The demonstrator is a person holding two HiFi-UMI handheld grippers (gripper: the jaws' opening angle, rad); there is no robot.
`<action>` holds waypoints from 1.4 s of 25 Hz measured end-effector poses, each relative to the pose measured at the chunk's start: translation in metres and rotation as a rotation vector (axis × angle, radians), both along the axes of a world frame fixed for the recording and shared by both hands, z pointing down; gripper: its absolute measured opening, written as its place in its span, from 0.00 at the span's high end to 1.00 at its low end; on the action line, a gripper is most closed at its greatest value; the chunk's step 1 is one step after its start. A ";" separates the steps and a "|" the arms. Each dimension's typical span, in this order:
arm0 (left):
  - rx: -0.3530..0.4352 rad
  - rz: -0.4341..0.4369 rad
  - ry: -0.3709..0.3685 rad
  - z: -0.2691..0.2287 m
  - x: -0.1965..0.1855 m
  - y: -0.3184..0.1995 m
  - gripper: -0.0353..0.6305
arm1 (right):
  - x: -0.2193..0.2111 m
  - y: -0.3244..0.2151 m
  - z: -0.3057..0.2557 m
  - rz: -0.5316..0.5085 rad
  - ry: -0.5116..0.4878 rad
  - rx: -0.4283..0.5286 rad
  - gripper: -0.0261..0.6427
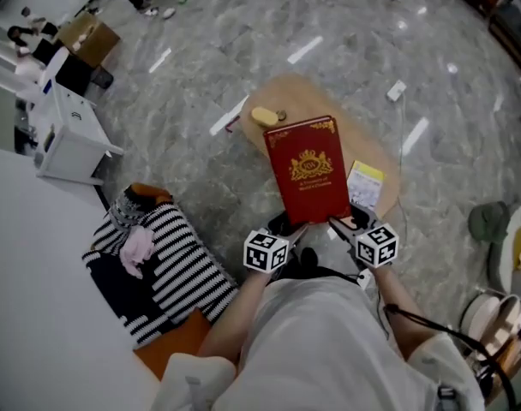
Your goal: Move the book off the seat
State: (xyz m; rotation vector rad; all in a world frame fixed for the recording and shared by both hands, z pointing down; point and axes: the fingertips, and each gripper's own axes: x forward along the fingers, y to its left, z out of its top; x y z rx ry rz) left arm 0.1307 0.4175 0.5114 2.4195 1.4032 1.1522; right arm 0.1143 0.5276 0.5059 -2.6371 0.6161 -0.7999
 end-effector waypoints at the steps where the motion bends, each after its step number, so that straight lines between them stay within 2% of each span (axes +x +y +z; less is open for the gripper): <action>1: 0.006 0.028 0.000 0.002 0.002 0.009 0.54 | -0.001 0.008 0.003 0.026 -0.005 0.005 0.52; 8: 0.031 0.207 -0.013 0.021 0.016 0.053 0.54 | -0.006 0.048 0.025 0.190 -0.038 0.021 0.52; 20: 0.071 0.469 -0.068 0.093 0.031 0.110 0.54 | -0.015 0.092 0.096 0.425 -0.131 0.046 0.52; 28: 0.108 0.585 -0.140 0.169 0.033 0.142 0.54 | -0.022 0.115 0.171 0.515 -0.211 0.064 0.52; 35: 0.146 0.651 -0.193 0.252 0.032 0.161 0.54 | -0.028 0.129 0.253 0.580 -0.271 0.092 0.52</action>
